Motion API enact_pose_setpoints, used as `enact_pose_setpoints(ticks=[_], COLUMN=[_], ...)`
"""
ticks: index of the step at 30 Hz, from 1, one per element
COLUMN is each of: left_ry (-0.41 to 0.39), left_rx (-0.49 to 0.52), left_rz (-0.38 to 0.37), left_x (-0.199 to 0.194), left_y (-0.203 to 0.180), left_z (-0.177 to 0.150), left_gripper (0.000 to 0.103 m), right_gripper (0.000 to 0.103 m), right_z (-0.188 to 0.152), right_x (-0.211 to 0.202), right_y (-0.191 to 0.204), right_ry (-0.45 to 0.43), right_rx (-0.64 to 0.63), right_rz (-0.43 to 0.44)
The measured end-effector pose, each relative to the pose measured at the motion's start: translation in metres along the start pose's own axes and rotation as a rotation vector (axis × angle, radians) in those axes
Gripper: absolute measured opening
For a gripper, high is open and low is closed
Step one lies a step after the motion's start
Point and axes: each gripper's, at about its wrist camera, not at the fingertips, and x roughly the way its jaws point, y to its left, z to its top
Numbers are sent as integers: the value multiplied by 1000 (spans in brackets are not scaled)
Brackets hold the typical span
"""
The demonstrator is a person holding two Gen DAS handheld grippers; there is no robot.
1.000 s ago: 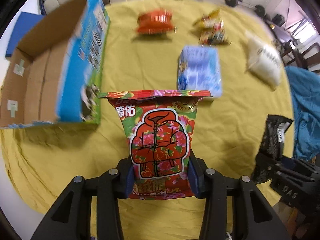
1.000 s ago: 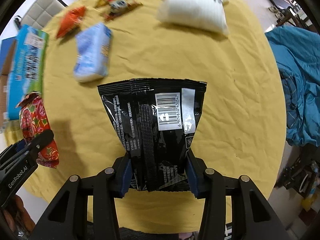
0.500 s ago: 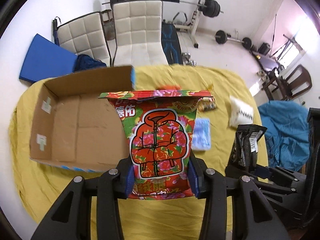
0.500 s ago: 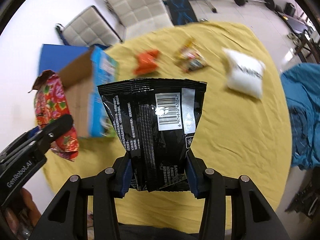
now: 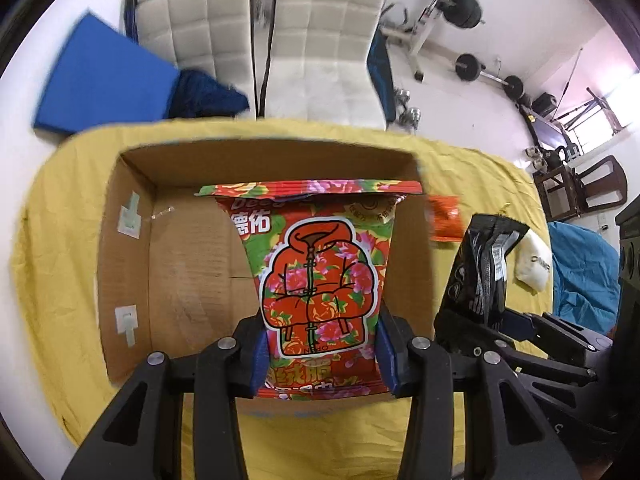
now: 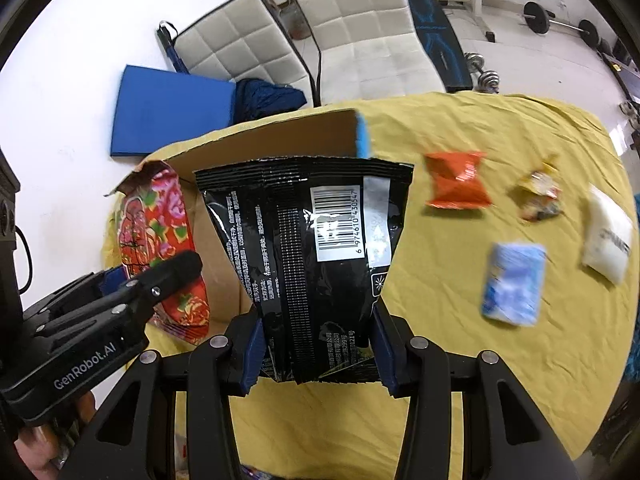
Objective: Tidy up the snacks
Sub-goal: 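Lower both bags into the box and open both tools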
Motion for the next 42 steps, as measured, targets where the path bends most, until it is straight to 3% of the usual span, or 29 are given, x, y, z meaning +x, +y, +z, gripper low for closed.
enact_pose_setpoints(ticks=[9,22,31,42], left_ry=[183,289,300,255], left_rx=[-33,-4,-9,5], left_rz=[-89,-164,-167,-63], left_x=[88,148,143,95], left_y=[61,67,60,59], left_z=[45,62,59,47], left_gripper=[41,41,43,44], right_gripper=[48,50,58,66], right_z=[54,78,83,80], right_x=[108,198,211,202], right_y=[37,36,35,40], right_ry=[109,203,195,193], right_rx=[2,50,68,56], right_rz=[-69,-137,-148,-172])
